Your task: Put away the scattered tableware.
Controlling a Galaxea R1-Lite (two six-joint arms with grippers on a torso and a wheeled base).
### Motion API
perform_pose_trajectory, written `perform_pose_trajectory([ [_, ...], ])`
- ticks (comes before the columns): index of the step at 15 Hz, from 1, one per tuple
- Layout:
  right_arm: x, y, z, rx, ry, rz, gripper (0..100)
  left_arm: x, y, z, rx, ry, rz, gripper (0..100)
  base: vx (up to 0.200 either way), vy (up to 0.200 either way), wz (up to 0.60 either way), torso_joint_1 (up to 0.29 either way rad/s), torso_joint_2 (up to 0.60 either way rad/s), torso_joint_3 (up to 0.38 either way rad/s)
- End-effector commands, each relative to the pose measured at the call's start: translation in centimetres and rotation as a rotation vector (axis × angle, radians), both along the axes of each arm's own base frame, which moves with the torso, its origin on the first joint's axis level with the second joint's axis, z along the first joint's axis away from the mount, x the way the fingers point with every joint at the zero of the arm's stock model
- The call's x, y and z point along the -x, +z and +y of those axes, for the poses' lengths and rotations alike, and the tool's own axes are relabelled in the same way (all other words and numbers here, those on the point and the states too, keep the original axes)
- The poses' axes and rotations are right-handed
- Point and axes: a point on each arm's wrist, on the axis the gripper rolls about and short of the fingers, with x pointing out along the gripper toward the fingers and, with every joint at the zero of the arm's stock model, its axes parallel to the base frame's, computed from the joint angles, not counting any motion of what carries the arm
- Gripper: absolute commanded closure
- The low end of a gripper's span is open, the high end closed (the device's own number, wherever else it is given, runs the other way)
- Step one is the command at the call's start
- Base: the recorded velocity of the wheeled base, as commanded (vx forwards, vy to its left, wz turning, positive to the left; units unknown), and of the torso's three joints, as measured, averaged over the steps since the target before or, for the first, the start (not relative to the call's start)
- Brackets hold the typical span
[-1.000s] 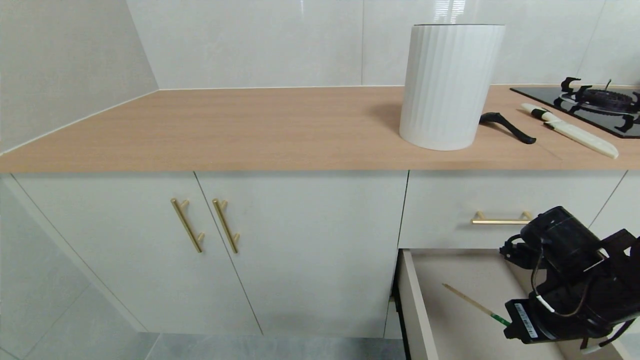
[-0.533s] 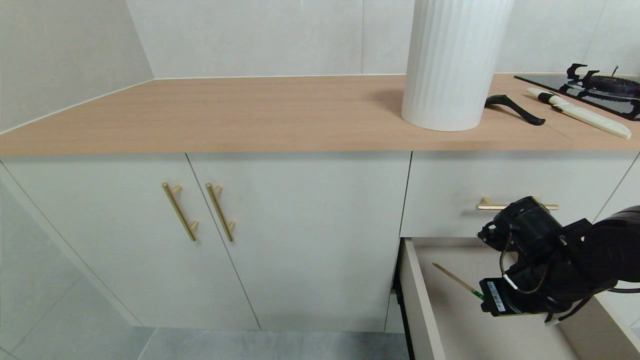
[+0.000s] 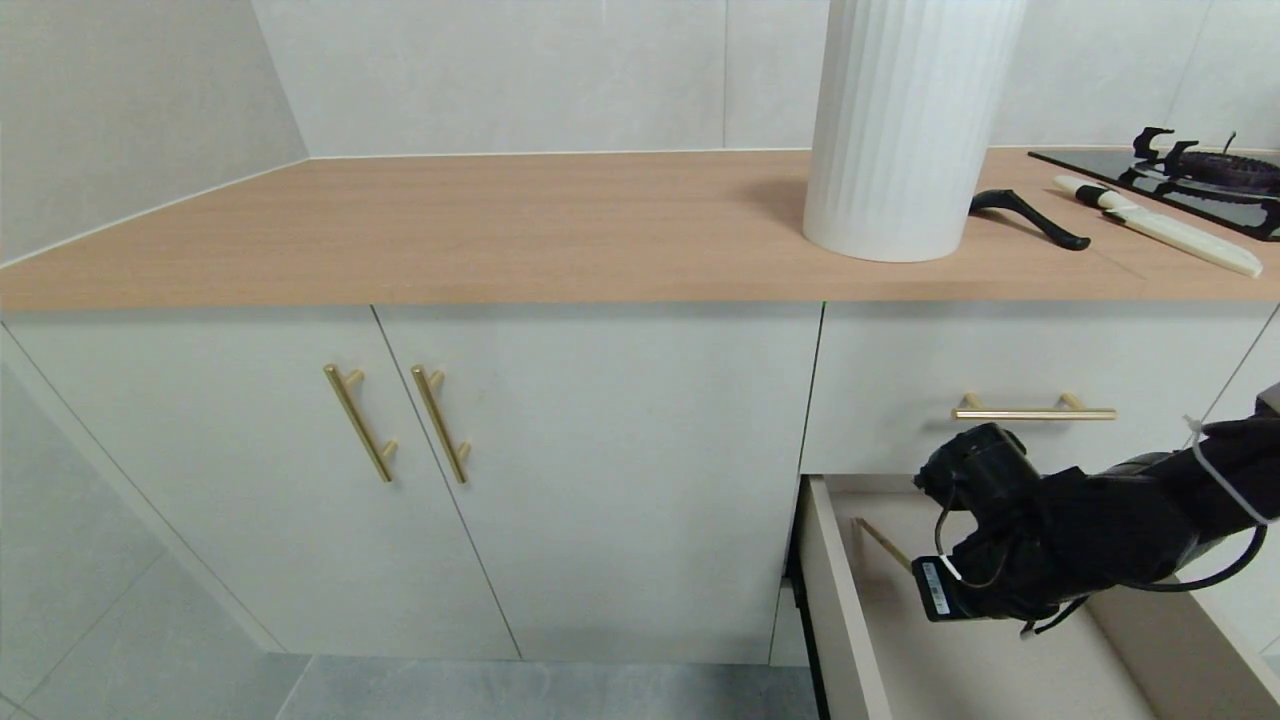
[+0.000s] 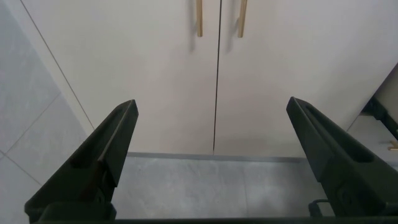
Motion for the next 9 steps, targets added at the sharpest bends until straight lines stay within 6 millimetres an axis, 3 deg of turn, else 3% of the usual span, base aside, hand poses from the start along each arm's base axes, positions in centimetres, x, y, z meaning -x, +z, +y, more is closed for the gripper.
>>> perform_pose_trajectory([
  [1,-0.1,-2.7,0.2,0.026,0.004,0.065,100,0.0,0.0,0.0,0.0,0.001,0.0,0,0.0,0.0,0.0,0.0,0.0,0.0],
  [9,-0.2,-8.4,0.4,0.076,-0.011,0.041,100,0.0,0.0,0.0,0.0,0.001,0.0,0,0.0,0.0,0.0,0.0,0.0,0.0],
])
